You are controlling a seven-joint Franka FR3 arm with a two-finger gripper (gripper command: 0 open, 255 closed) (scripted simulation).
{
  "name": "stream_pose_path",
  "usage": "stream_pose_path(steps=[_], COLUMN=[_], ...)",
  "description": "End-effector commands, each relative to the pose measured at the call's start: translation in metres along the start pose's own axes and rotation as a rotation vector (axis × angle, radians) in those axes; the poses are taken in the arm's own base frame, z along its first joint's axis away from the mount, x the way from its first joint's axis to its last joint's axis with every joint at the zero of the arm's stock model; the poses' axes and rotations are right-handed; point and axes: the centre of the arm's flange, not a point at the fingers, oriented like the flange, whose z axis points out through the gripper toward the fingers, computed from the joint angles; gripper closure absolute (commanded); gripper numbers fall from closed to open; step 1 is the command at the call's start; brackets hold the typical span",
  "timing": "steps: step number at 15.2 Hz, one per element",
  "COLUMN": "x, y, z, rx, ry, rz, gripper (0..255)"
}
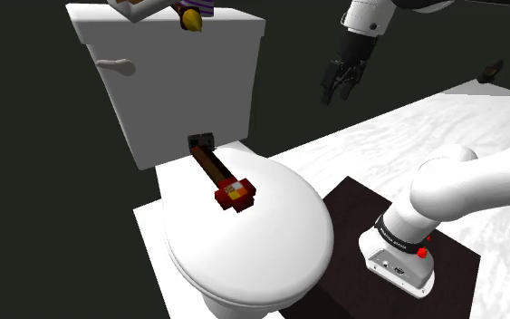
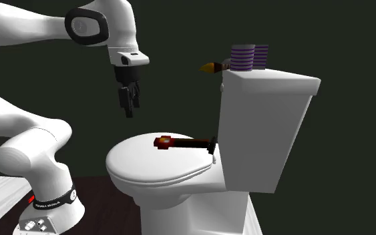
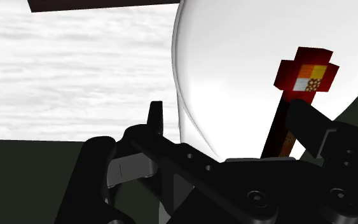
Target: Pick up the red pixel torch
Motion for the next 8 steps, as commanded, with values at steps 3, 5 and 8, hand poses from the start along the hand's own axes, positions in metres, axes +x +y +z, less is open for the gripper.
stream_pose_path(steps=[3, 5, 8], x=[0.013, 0.025, 0.044], y=[-0.017, -0.034, -0.059], z=[0.017, 0.034, 0.059], rx=[-0.004, -0.008, -0.014], ry=[-0.004, -0.007, -0.013], rz=[-0.009, -0.018, -0.032], gripper=[0, 0, 0])
